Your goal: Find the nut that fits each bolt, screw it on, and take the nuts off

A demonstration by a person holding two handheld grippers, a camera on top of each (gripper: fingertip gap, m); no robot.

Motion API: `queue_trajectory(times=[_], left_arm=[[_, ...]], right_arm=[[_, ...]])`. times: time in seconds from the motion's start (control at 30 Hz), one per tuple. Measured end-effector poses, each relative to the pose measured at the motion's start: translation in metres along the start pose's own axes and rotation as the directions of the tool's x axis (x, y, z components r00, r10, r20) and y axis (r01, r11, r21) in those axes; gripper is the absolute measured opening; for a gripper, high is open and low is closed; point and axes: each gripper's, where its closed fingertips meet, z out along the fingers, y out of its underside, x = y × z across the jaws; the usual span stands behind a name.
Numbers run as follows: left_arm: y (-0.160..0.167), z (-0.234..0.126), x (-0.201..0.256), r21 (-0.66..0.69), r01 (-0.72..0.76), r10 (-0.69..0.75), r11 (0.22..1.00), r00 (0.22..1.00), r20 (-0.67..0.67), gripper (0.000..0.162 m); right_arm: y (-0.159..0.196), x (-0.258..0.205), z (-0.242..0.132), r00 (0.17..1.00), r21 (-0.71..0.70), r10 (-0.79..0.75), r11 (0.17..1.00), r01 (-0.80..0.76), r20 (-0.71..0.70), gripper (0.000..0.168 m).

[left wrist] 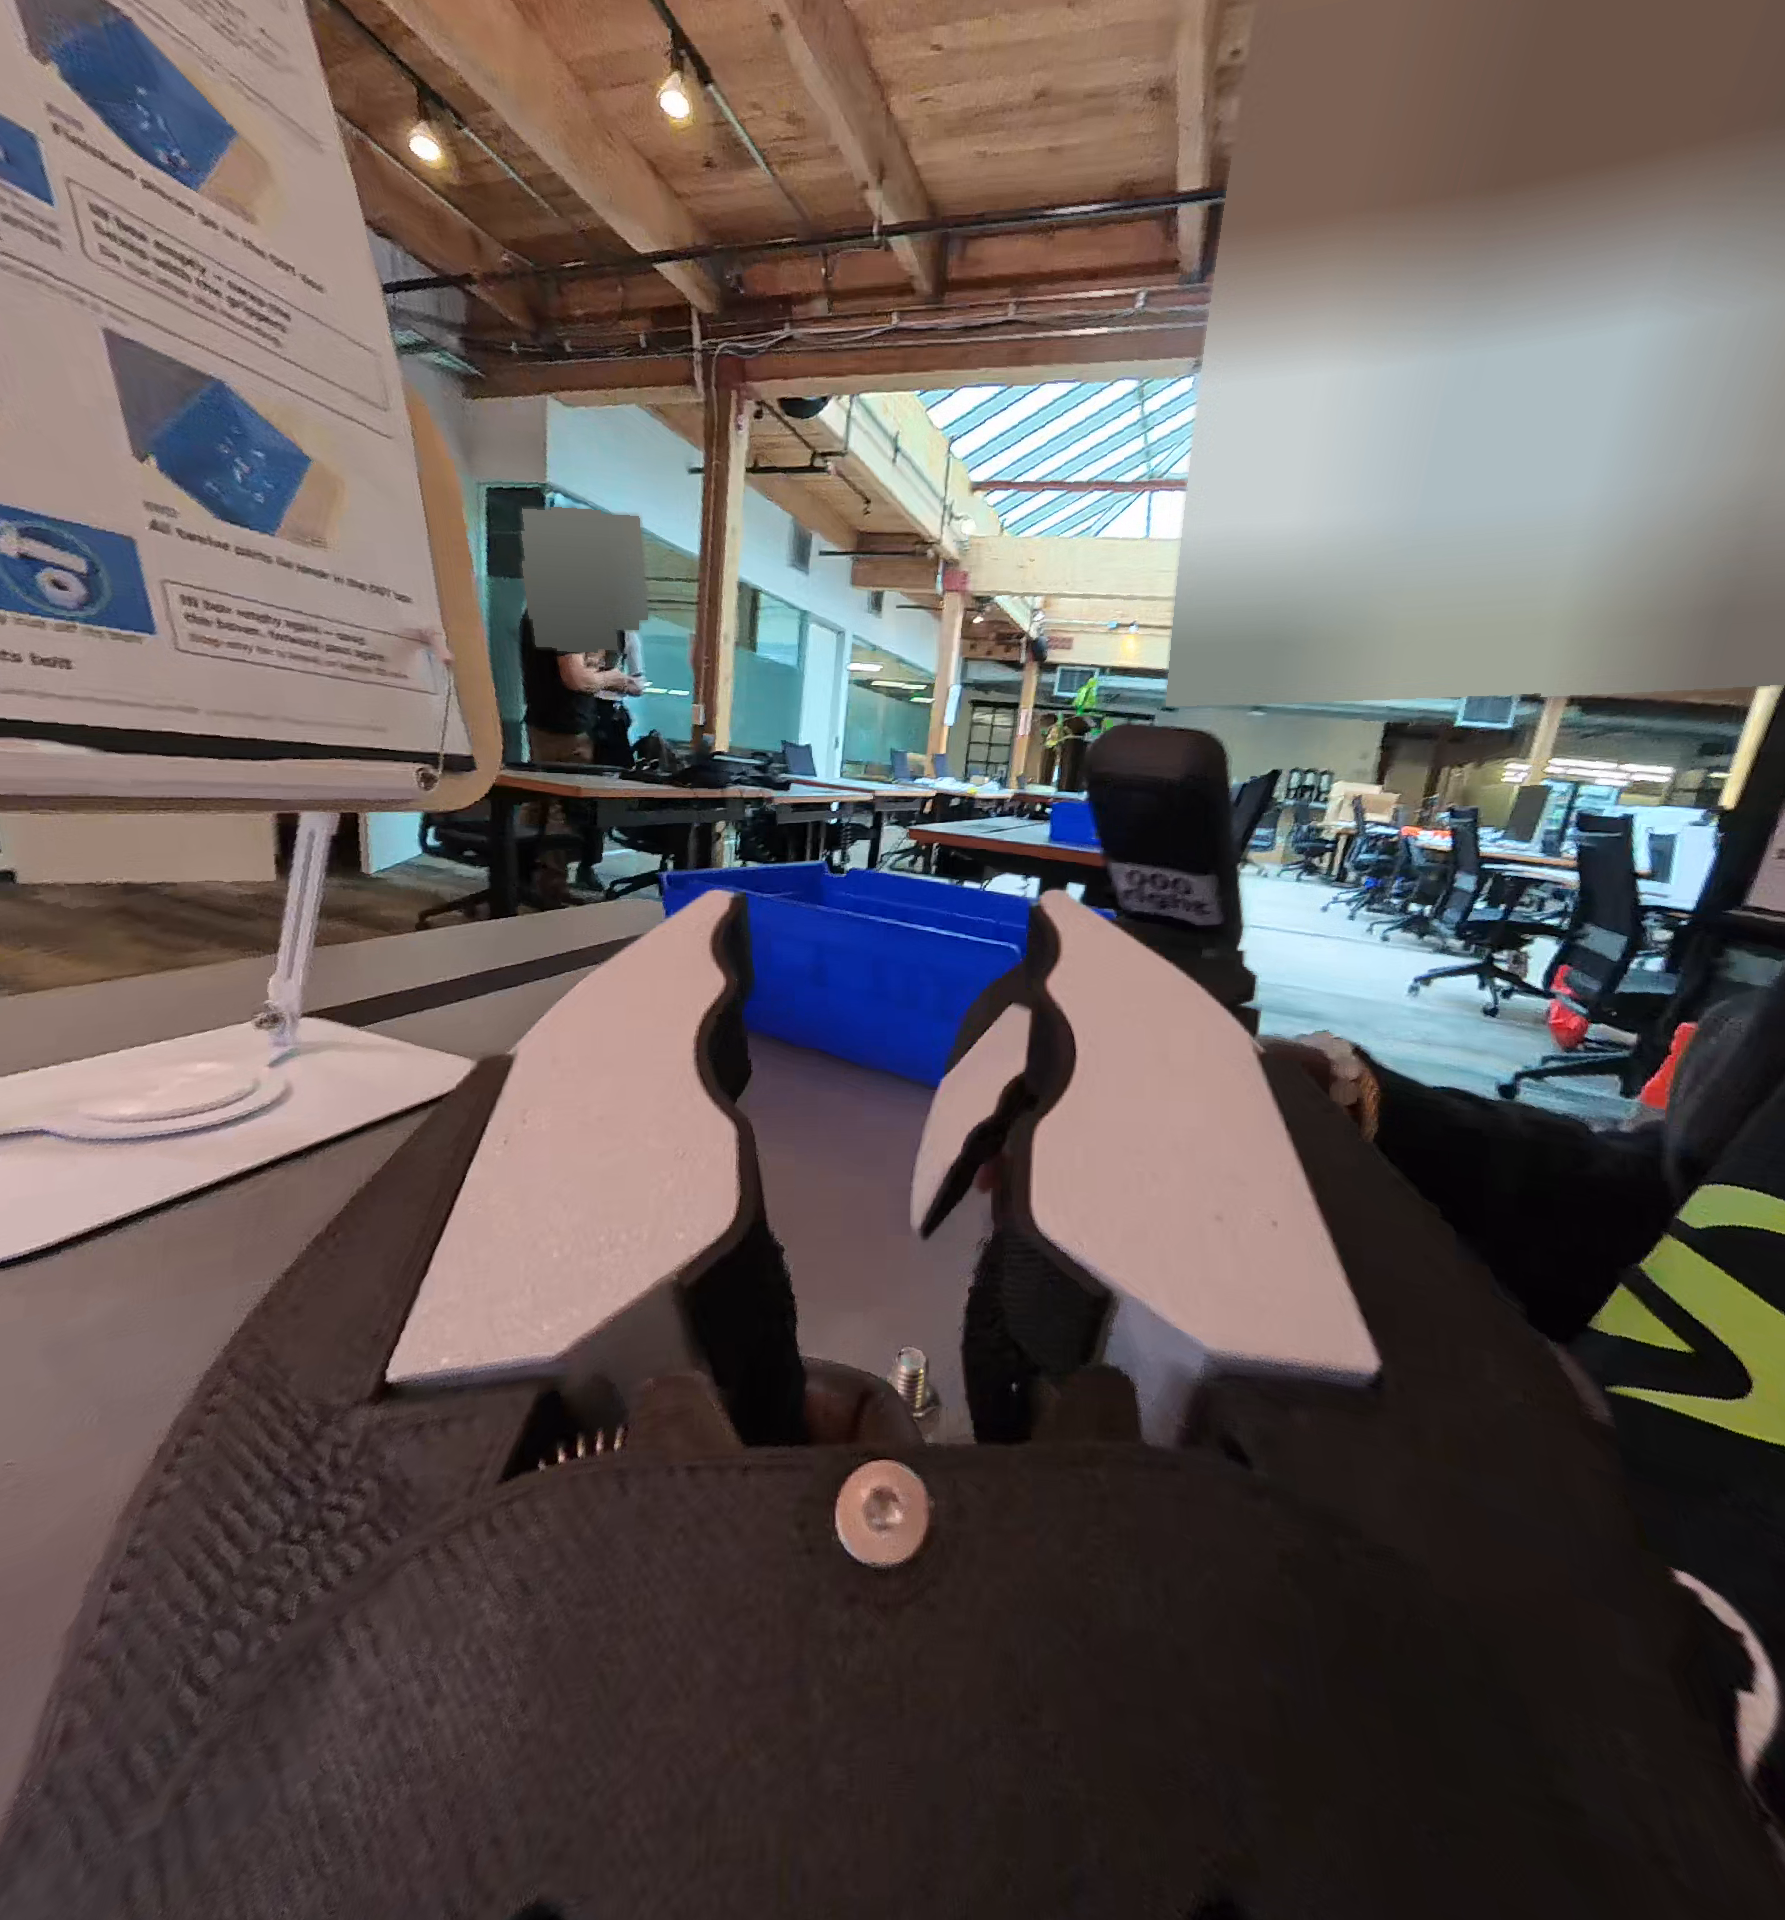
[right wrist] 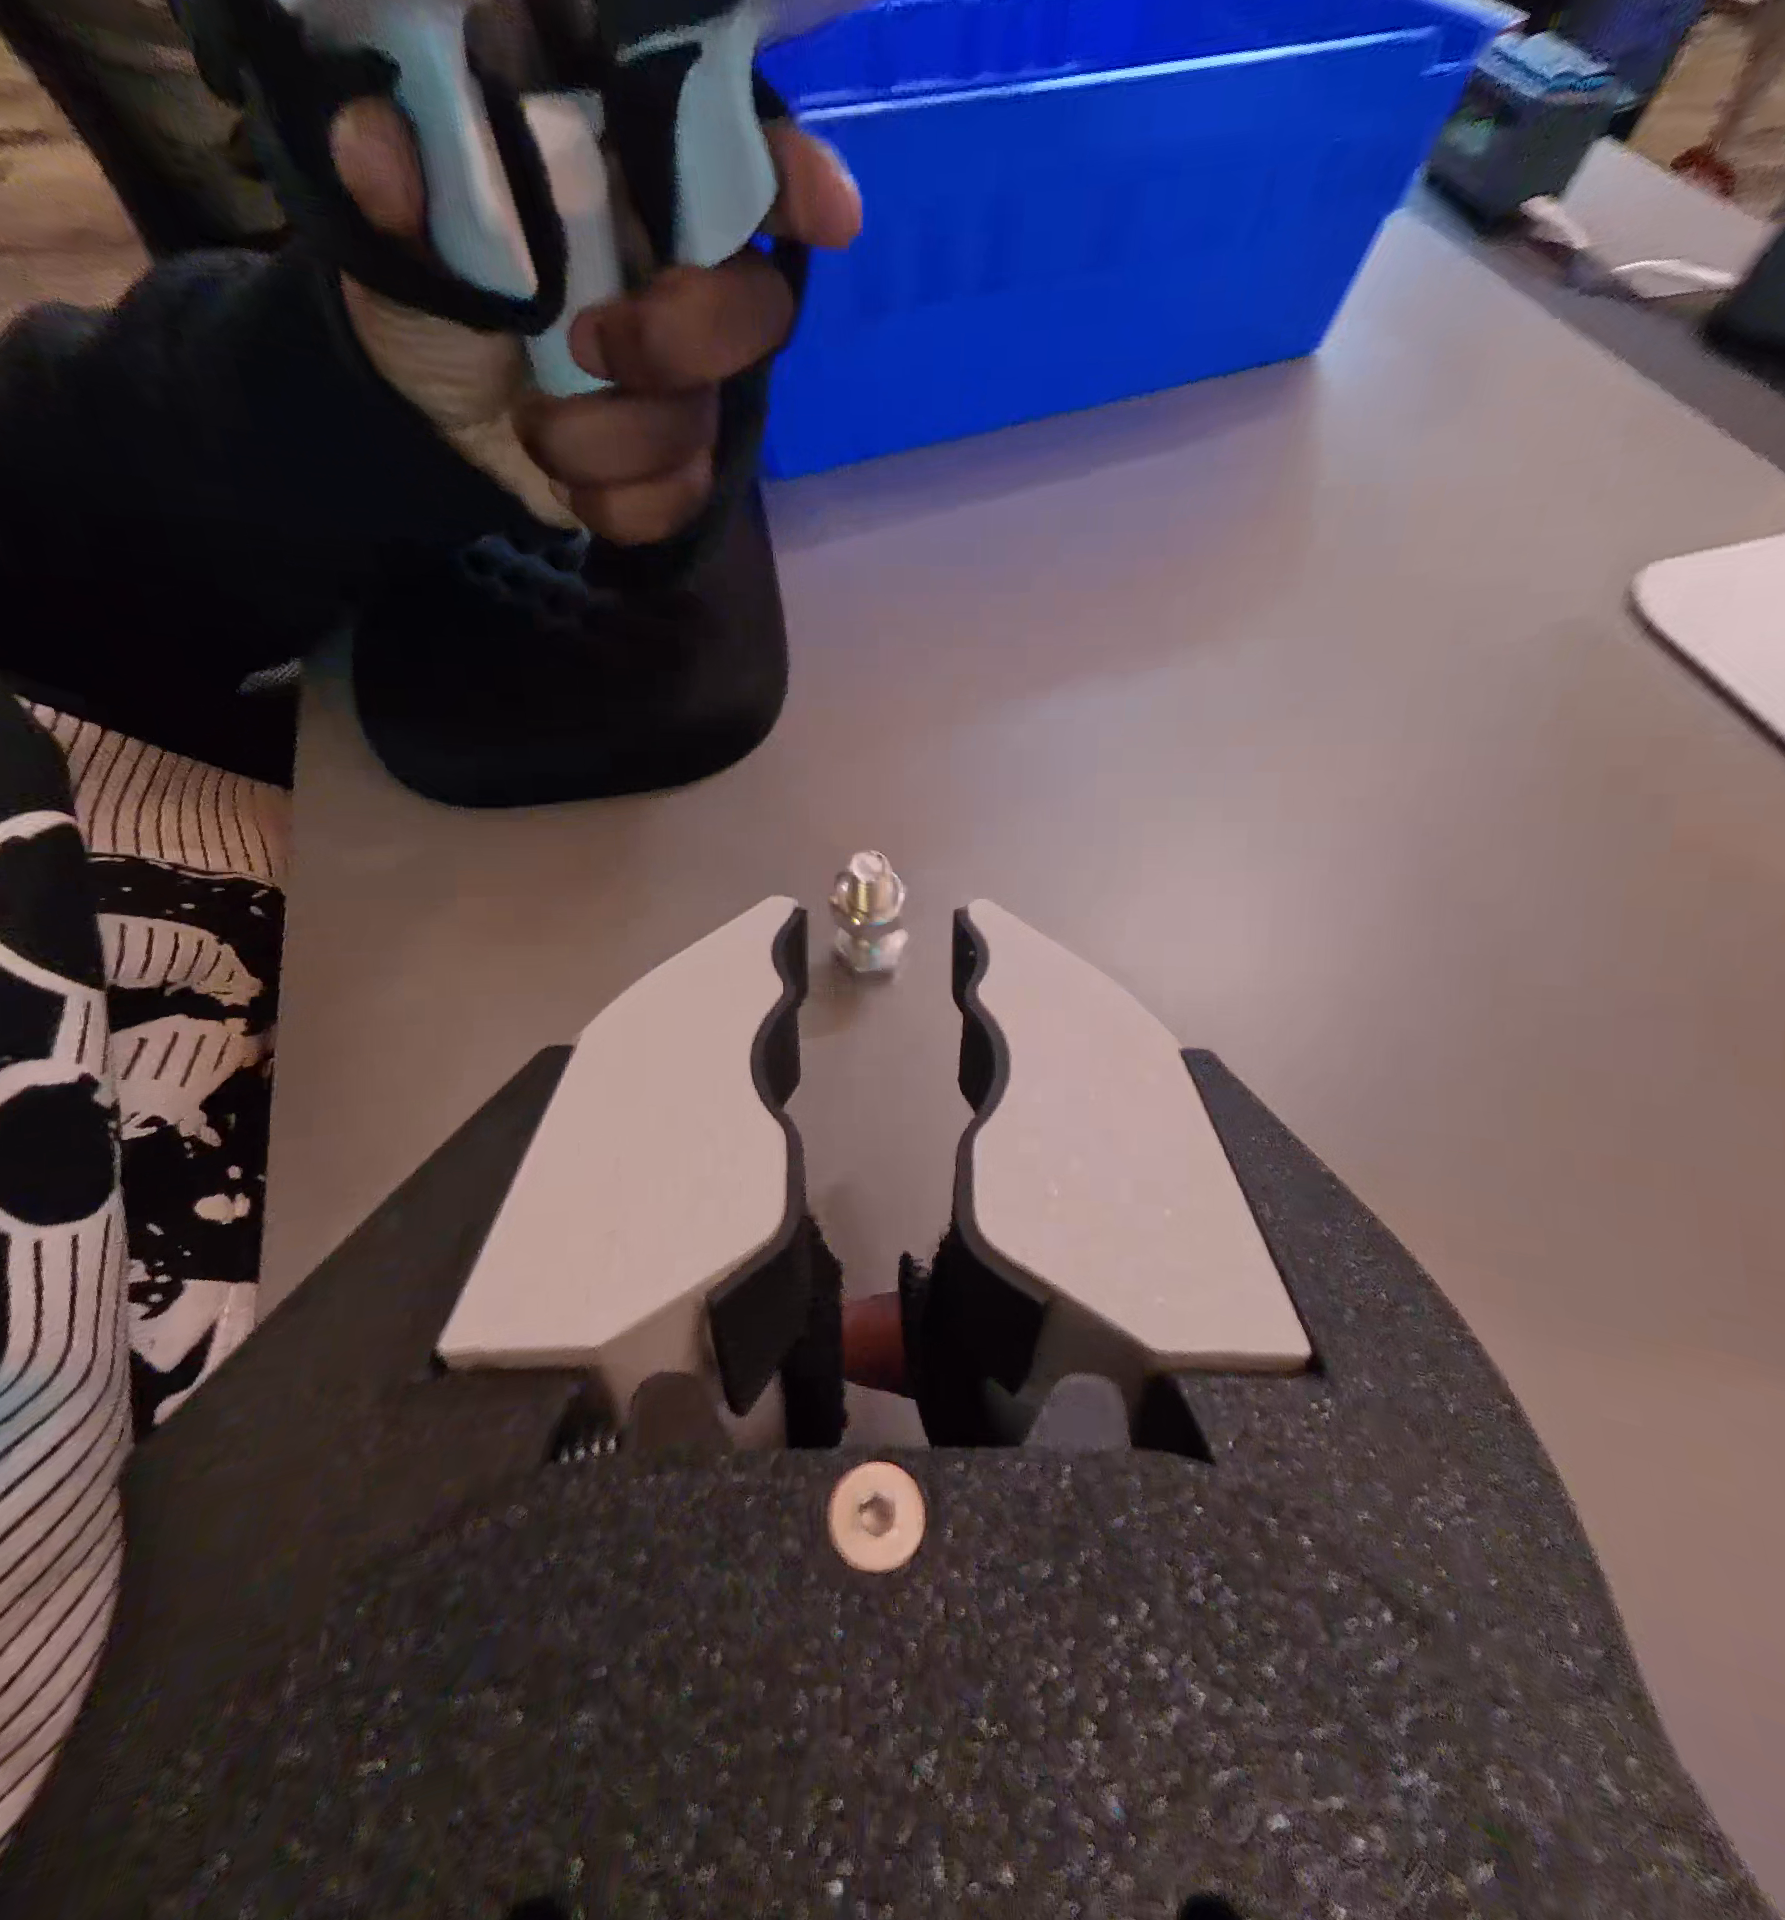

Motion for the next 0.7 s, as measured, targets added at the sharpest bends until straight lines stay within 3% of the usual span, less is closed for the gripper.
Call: queue_trajectory(times=[0.47, 0.57, 0.7], left_arm=[[0.009, -0.003, 0.005, -0.047, -0.023, 0.021, 0.999, 0.999, -0.039, 0.051], [0.021, 0.0, 0.004, -0.114, -0.028, 0.025, 0.993, 0.999, -0.029, 0.051], [0.052, 0.007, 0.0, -0.308, -0.105, 0.116, 0.946, 0.993, 0.016, 0.053]], right_arm=[[0.006, -0.003, 0.034, 0.998, -0.11, -0.033, 0.993, 0.039, 0.061, 0.01], [0.004, 0.001, 0.029, 0.998, -0.113, -0.036, 0.993, 0.041, 0.043, 0.009], [-0.025, 0.009, 0.003, 1.0, -0.048, -0.021, 0.999, 0.022, 0.02, 0.009]])
